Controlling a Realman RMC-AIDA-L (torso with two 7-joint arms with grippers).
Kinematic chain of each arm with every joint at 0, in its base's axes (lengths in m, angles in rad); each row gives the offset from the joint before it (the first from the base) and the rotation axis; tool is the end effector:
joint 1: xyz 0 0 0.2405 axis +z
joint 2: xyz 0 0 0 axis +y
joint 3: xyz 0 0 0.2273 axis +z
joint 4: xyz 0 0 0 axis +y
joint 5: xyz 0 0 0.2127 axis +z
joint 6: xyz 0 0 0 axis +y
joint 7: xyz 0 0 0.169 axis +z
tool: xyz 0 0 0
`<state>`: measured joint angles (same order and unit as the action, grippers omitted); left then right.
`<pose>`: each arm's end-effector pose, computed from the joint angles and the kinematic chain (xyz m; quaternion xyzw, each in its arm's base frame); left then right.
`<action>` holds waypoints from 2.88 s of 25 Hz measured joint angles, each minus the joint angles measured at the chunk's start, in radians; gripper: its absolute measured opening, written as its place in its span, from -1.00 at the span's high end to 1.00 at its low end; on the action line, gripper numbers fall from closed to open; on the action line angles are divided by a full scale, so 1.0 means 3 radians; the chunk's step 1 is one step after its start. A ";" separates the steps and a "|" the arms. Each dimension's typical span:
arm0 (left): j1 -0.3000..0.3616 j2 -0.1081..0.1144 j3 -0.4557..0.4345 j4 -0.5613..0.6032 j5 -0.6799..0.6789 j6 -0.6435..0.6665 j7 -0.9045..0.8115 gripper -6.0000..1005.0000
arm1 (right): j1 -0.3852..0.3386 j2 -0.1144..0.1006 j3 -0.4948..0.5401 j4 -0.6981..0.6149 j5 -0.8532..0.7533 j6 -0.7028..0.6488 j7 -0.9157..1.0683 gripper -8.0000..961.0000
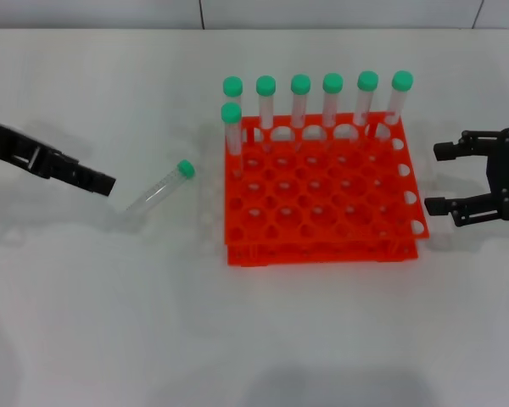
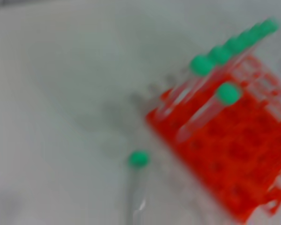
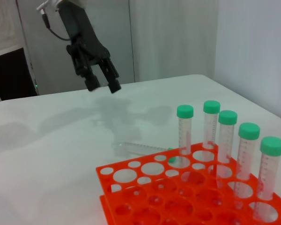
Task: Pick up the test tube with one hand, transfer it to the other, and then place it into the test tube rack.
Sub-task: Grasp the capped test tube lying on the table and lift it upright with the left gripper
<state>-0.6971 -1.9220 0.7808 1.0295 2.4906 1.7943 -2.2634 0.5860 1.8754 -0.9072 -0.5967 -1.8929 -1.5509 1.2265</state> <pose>-0.2236 0.3556 0.0817 -0.8950 -0.4309 0.0455 0.1064 0.2387 0.3499 0.0346 -0.9759 0.0821 0.1566 0.1278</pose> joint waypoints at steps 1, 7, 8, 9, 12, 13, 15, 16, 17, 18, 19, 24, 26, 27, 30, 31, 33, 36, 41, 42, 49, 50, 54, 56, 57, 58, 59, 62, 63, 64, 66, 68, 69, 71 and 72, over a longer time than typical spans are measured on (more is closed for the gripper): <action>-0.0036 -0.0001 0.0065 0.0002 0.0093 -0.0034 -0.0075 -0.73 | 0.0000 0.0006 -0.0011 0.0000 0.0000 0.0001 -0.0006 -0.78; -0.0187 -0.0103 0.0387 -0.0030 0.0535 -0.0154 -0.0294 -0.73 | 0.0002 0.0031 -0.0047 -0.0005 0.0000 0.0021 -0.0015 -0.78; -0.0203 -0.0124 0.0462 -0.0047 0.0600 -0.0197 -0.0331 -0.73 | 0.0004 0.0031 -0.0049 -0.0005 0.0000 0.0014 -0.0015 -0.78; -0.0211 -0.0142 0.0514 -0.0061 0.0647 -0.0234 -0.0360 -0.73 | 0.0005 0.0033 -0.0049 -0.0007 0.0000 0.0009 -0.0016 -0.78; -0.0219 -0.0200 0.0658 -0.0085 0.0740 -0.0381 -0.0433 -0.73 | 0.0004 0.0050 -0.0049 -0.0021 0.0000 0.0008 -0.0017 -0.78; -0.0221 -0.0213 0.0680 -0.0095 0.0750 -0.0410 -0.0444 -0.73 | 0.0003 0.0057 -0.0049 -0.0027 0.0000 0.0014 -0.0018 -0.78; -0.0233 -0.0237 0.0711 -0.0134 0.0775 -0.0490 -0.0469 -0.73 | 0.0003 0.0066 -0.0049 -0.0029 0.0000 0.0018 -0.0018 -0.78; -0.0239 -0.0246 0.0717 -0.0161 0.0786 -0.0531 -0.0476 -0.73 | 0.0004 0.0071 -0.0049 -0.0031 0.0000 0.0022 -0.0019 -0.78; -0.0243 -0.0250 0.0718 -0.0180 0.0791 -0.0558 -0.0479 -0.73 | 0.0004 0.0075 -0.0049 -0.0031 0.0000 0.0023 -0.0019 -0.78; -0.0248 -0.0253 0.0724 -0.0210 0.0794 -0.0591 -0.0481 -0.73 | 0.0006 0.0078 -0.0049 -0.0031 0.0000 0.0025 -0.0019 -0.78; -0.0253 -0.0255 0.0729 -0.0237 0.0795 -0.0618 -0.0483 -0.73 | 0.0006 0.0086 -0.0049 -0.0031 0.0000 0.0026 -0.0019 -0.78; -0.0263 -0.0284 0.0753 -0.0310 0.0797 -0.0717 -0.0488 -0.72 | 0.0006 0.0099 -0.0049 -0.0036 0.0000 0.0031 -0.0022 -0.78; -0.0265 -0.0293 0.0754 -0.0333 0.0798 -0.0755 -0.0486 -0.72 | 0.0004 0.0100 -0.0049 -0.0036 0.0000 0.0031 -0.0023 -0.78; -0.0268 -0.0299 0.0754 -0.0352 0.0798 -0.0774 -0.0483 -0.72 | 0.0003 0.0102 -0.0049 -0.0036 0.0000 0.0031 -0.0025 -0.78; -0.0291 -0.0305 0.0771 -0.0437 0.0799 -0.0821 -0.0477 -0.72 | 0.0000 0.0108 -0.0049 -0.0036 0.0000 0.0031 -0.0033 -0.78; -0.0320 -0.0306 0.0821 -0.0512 0.0800 -0.0877 -0.0482 -0.72 | 0.0000 0.0109 -0.0049 -0.0036 0.0000 0.0031 -0.0037 -0.78; -0.0339 -0.0312 0.0865 -0.0546 0.0800 -0.0918 -0.0495 -0.72 | 0.0000 0.0110 -0.0049 -0.0036 0.0000 0.0031 -0.0039 -0.78; -0.0352 -0.0331 0.0887 -0.0555 0.0804 -0.0968 -0.0510 -0.72 | 0.0000 0.0114 -0.0053 -0.0036 0.0000 0.0031 -0.0040 -0.78; -0.0374 -0.0344 0.0893 -0.0557 0.0805 -0.1004 -0.0519 -0.72 | 0.0000 0.0115 -0.0054 -0.0036 0.0000 0.0036 -0.0044 -0.77; -0.0377 -0.0348 0.0898 -0.0557 0.0805 -0.1009 -0.0519 -0.72 | 0.0000 0.0115 -0.0054 -0.0036 0.0000 0.0036 -0.0044 -0.77; -0.0397 -0.0364 0.0976 -0.0606 0.0805 -0.1068 -0.0562 -0.58 | 0.0003 0.0115 -0.0072 -0.0036 0.0000 0.0036 -0.0048 -0.77; -0.0413 -0.0365 0.0976 -0.0645 0.0816 -0.1094 -0.0568 -0.55 | 0.0004 0.0115 -0.0075 -0.0036 0.0000 0.0036 -0.0048 -0.77; -0.0454 -0.0371 0.0977 -0.0727 0.0885 -0.1159 -0.0586 -0.44 | 0.0004 0.0115 -0.0084 -0.0036 0.0000 0.0036 -0.0049 -0.77; -0.0462 -0.0378 0.0977 -0.0734 0.0907 -0.1186 -0.0588 -0.34 | 0.0002 0.0115 -0.0085 -0.0036 0.0000 0.0038 -0.0049 -0.77; -0.0464 -0.0380 0.0977 -0.0735 0.0913 -0.1190 -0.0589 -0.26 | 0.0001 0.0114 -0.0085 -0.0036 0.0000 0.0039 -0.0049 -0.77; -0.0468 -0.0384 0.0977 -0.0735 0.0917 -0.1196 -0.0589 -0.19 | 0.0001 0.0115 -0.0085 -0.0036 0.0000 0.0040 -0.0049 -0.77; -0.0470 -0.0387 0.0977 -0.0736 0.0919 -0.1199 -0.0589 -0.12 | 0.0001 0.0114 -0.0085 -0.0036 0.0000 0.0040 -0.0049 -0.77; -0.0472 -0.0404 0.0978 -0.0744 0.0921 -0.1221 -0.0587 -0.03 | 0.0000 0.0114 -0.0085 -0.0036 0.0000 0.0041 -0.0049 -0.77; -0.0477 -0.0410 0.0979 -0.0754 0.0922 -0.1230 -0.0584 -0.03 | 0.0000 0.0115 -0.0085 -0.0036 0.0000 0.0041 -0.0049 -0.77; -0.0482 -0.0417 0.0980 -0.0765 0.0923 -0.1237 -0.0580 -0.02 | 0.0000 0.0114 -0.0085 -0.0036 0.0000 0.0041 -0.0049 -0.77; -0.0490 -0.0425 0.0982 -0.0781 0.0929 -0.1243 -0.0578 -0.01 | 0.0000 0.0115 -0.0085 -0.0036 0.0000 0.0041 -0.0049 -0.77; -0.0501 -0.0431 0.0982 -0.0809 0.0945 -0.1255 -0.0579 0.00 | 0.0000 0.0115 -0.0085 -0.0036 0.0000 0.0041 -0.0049 -0.77; -0.0510 -0.0432 0.0982 -0.0829 0.0955 -0.1266 -0.0582 0.01 | 0.0000 0.0115 -0.0085 -0.0036 0.0000 0.0042 -0.0049 -0.77; -0.0527 -0.0432 0.0982 -0.0862 0.0969 -0.1284 -0.0588 0.02 | 0.0000 0.0115 -0.0085 -0.0036 0.0000 0.0041 -0.0049 -0.77; -0.0530 -0.0432 0.0982 -0.0871 0.0973 -0.1287 -0.0589 0.03 | 0.0000 0.0115 -0.0085 -0.0036 0.0000 0.0041 -0.0049 -0.77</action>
<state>-0.8559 -2.0517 1.0754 0.7681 2.7825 1.4082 -2.4401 0.5859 1.9098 -0.9327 -0.6074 -1.8929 -1.5385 1.2118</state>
